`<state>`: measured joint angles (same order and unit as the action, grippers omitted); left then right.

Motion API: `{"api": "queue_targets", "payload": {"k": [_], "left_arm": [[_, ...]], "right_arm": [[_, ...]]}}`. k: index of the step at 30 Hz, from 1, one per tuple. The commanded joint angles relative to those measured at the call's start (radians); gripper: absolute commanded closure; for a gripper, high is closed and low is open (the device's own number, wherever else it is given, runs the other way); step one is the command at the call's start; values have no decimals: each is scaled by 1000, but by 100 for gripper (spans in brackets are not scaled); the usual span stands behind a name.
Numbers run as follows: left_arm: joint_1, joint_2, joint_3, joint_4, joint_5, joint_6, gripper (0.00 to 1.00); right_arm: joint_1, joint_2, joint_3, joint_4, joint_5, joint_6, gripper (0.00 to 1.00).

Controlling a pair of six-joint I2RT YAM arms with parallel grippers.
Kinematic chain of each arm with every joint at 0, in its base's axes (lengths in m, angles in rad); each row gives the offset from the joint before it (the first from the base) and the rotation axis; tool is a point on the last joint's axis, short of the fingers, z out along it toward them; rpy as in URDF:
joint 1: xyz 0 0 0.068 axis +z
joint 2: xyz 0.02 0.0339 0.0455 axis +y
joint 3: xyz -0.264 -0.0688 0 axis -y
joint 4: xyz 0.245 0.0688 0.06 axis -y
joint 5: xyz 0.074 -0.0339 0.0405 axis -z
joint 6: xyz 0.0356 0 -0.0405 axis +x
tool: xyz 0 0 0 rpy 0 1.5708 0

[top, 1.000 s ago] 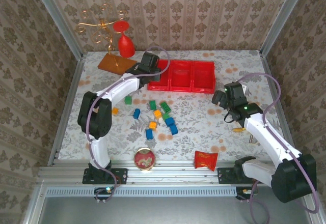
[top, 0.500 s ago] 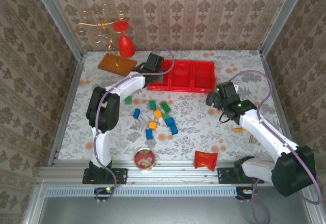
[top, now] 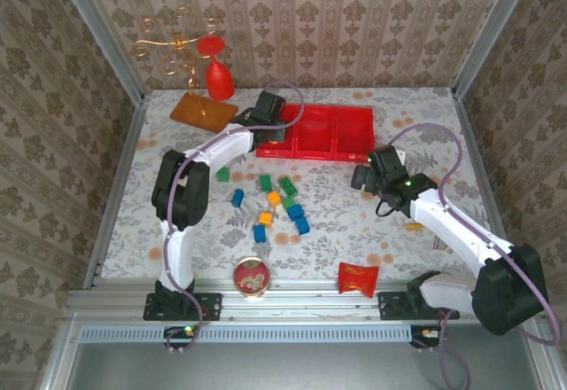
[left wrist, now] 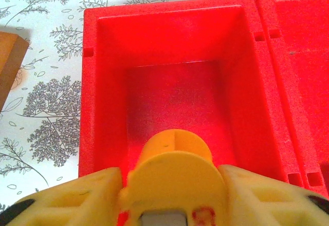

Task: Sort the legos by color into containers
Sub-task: Place the lego in the container, then pick up the lego from the center of the table.

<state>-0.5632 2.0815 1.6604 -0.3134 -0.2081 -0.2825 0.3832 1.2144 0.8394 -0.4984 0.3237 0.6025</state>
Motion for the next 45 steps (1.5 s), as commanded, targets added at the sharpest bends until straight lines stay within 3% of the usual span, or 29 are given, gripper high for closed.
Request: {"api": "queue_targets", "payload": {"k": [1,10,18,24,29,45], "left_arm": [[-6,6,27,-16,-8,11,44],[-7,-32,17,-21,3,2,38],[-14,-168,-71,-8,9,-24,33],[-14,-357,-256,47,-24,-66,23],[-5,-533,-443,74,-90,-104,0],[159,-1123,-1030,99,-161,-281,0]], "right_arm": [[11,16,30,-25,39,13,0],[34,26,47,-32,57,3,0],[79,25,61,-33,68,-4,0],[135,34,94,-34,67,-10,0],[199,69,146,-34,59,-11,0],[414,413,453,-95,9,5,3]]}}
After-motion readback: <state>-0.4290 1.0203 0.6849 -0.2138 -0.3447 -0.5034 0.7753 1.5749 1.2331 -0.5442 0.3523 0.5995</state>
